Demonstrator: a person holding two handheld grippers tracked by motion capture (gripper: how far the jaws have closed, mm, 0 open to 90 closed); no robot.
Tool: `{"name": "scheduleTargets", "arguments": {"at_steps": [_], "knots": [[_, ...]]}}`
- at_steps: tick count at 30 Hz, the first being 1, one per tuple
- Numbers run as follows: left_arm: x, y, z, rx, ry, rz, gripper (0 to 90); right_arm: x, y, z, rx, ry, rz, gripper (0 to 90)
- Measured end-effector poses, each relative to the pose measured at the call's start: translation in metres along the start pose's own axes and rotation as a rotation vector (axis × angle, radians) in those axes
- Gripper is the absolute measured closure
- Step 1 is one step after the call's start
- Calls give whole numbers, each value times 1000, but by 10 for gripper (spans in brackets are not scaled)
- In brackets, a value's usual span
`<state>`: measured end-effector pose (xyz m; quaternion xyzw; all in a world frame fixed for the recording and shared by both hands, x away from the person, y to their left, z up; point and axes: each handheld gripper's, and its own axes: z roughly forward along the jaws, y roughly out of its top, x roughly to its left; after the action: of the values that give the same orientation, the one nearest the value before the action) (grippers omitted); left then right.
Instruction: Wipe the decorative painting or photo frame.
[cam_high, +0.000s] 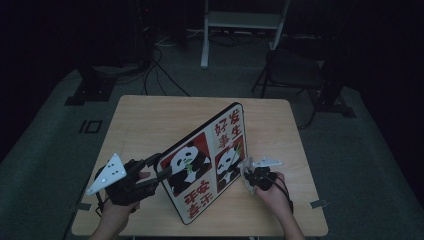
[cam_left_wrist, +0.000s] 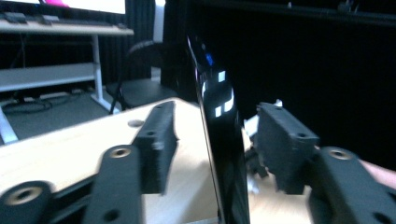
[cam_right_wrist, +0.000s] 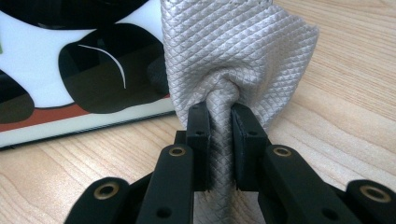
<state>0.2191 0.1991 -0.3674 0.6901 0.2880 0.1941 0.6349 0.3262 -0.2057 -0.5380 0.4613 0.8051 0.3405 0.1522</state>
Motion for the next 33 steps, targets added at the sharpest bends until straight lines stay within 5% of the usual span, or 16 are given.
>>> {"name": "scheduleTargets", "arguments": {"at_steps": [8, 18, 21, 23, 24, 25, 26, 29, 33], "knots": [[2, 8, 1, 57, -8, -3, 382, -1, -1, 0, -5, 6, 5, 789], [1, 7, -3, 69, 3, 65, 737, 1, 5, -12, -10, -15, -10, 792], [2, 7, -3, 74, -5, 50, 742, 0, 11, -23, -61, -5, 11, 792], [3, 7, -3, 76, -11, 34, 747, 4, 23, -47, -153, -21, 3, 792], [3, 7, -3, 76, -11, 34, 748, 4, 23, -47, -153, -21, 3, 792], [3, 8, -3, 76, -9, 34, 748, 6, 34, -65, -224, -16, 4, 792], [3, 8, -3, 76, -9, 34, 749, 6, 34, -65, -224, -16, 4, 792], [4, 7, -2, 76, -10, 20, 753, 12, 60, -96, -339, -20, -25, 793], [3, 7, -3, 75, -7, 25, 752, 22, 86, -119, -426, -10, -63, 792]]}}
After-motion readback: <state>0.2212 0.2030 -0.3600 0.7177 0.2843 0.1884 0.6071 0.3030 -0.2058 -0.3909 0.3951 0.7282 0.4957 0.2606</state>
